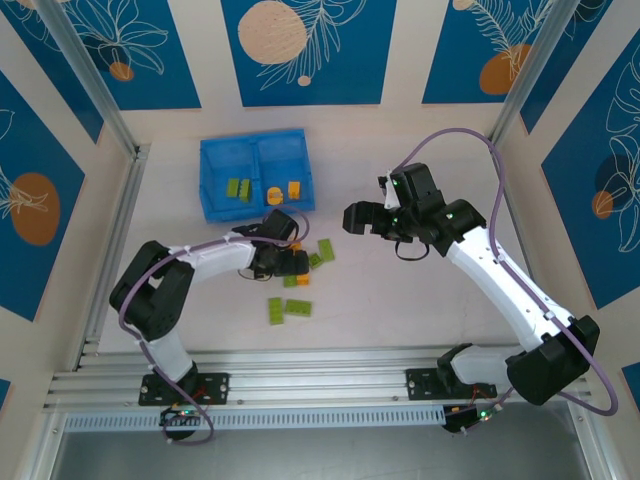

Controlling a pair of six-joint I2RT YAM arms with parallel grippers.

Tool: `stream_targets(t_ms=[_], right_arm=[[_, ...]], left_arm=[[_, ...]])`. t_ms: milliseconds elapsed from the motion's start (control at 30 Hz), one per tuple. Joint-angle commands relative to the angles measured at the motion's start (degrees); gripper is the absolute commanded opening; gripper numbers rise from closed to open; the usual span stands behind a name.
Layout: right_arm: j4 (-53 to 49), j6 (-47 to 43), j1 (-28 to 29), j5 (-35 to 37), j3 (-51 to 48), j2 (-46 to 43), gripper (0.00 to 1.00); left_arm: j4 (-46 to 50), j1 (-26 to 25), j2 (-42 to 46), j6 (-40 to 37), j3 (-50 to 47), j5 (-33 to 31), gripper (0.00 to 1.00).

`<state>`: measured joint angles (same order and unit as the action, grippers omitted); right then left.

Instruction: Sort the legos into containers by color

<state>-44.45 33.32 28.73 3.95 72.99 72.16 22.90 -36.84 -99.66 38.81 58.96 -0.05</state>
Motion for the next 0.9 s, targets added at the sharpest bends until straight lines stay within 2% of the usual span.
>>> stream_targets(t_ms=[0, 67, 233, 400, 567, 700, 867], right_arm=[[-0.68, 1.13, -0.17, -2.22, -0.19, -0.97, 0.96], [-0.57, 1.49, -0.17, -2.55, -0.56, -0.9, 0.96], [-0.58, 1.25, 0.34, -6.87, -1.58, -0.62, 0.95], [-0.92, 1.21, 2.25, -10.28, -2.49, -0.36, 0.94], [0.55, 2.87, 3.51, -10.24, -1.85, -0.51, 0.94], [0.77, 3.79, 3.78, -8.69, -1.92, -1.31, 0.94], [0.13, 4.56, 3.96, -7.66, -2.63, -2.66, 0.93]], left_arm=[[-1.98, -0.36, -1.09, 0.12, 0.87, 0.03, 0.77], [-2.44, -0.39, -1.12, 0.46, 0.64, 0.71, 0.7], [-1.44, -0.34, 1.21, 0.68, -0.02, 0.78, 0.63], [1.01, -0.39, 9.04, -0.28, -0.47, -1.18, 0.62], [6.3, 0.87, 13.45, -2.9, 4.39, -3.9, 0.62], [8.85, 5.92, 12.66, -8.58, 11.55, -7.25, 0.62], [9.71, 18.28, 2.91, -11.25, 24.27, -6.2, 0.62]])
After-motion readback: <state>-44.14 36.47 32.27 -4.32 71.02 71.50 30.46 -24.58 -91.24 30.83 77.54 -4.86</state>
